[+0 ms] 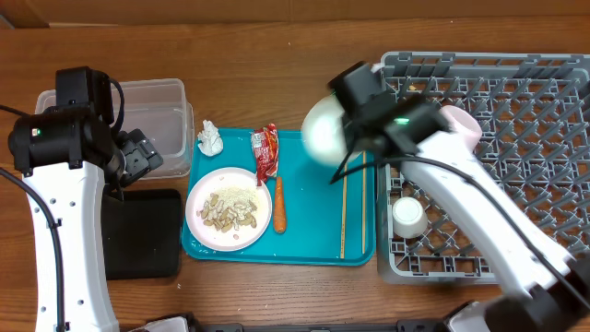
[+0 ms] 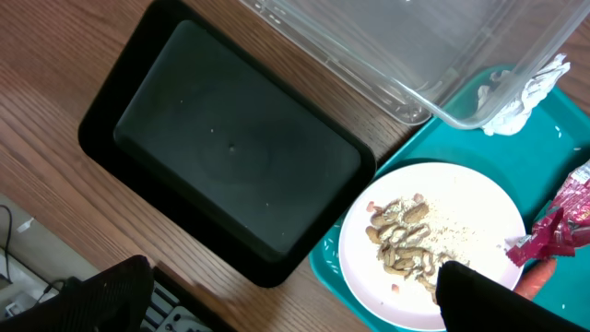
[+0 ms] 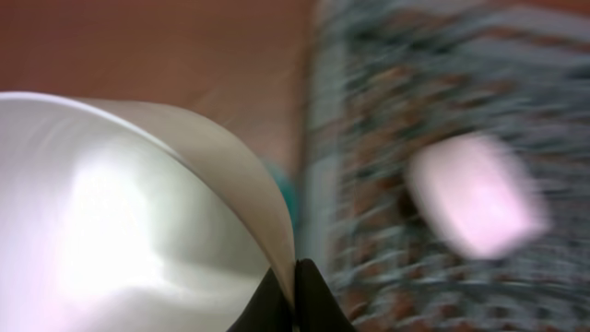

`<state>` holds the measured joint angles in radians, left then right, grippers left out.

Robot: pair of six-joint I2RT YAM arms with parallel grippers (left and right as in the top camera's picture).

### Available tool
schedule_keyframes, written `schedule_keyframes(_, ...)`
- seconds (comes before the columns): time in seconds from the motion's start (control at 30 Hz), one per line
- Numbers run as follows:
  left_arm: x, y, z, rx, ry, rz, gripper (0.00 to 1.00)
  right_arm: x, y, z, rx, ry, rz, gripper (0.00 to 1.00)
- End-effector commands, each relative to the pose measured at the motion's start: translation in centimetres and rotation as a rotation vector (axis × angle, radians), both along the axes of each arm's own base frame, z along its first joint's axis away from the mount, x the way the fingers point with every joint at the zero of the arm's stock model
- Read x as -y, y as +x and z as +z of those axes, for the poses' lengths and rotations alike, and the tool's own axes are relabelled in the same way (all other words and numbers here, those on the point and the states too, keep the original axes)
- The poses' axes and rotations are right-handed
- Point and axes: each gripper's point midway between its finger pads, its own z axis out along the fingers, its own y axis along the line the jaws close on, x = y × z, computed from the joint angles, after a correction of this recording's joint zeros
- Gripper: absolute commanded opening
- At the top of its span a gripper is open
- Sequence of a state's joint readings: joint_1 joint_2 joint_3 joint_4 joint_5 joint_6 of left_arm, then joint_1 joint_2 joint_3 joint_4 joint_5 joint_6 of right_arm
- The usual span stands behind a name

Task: Sort waste into correct bins and load items into the dishwasher
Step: 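Carry the white bowl into the rack beside the pink bowl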

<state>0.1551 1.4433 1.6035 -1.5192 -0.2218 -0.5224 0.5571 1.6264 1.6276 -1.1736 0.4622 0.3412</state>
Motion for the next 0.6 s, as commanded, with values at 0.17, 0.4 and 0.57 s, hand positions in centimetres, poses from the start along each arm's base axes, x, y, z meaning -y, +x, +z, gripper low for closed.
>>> schedule_keyframes(0.17,-0.4,0.0,0.8,0.029,0.022,0.023,1.00,17.6,-0.1,8.8,0.447,-0.536,-0.690,0.04)
schedule_keyframes(0.4,-0.4,0.0,0.8,0.029,0.022,0.023,1.00,25.1,-1.2,4.3,0.341,-0.694,-0.870,0.04)
schedule_keyframes(0.57,-0.4,0.0,0.8,0.029,0.022,0.023,1.00,27.8,0.4,1.6,0.245,-0.802,-0.873,0.04)
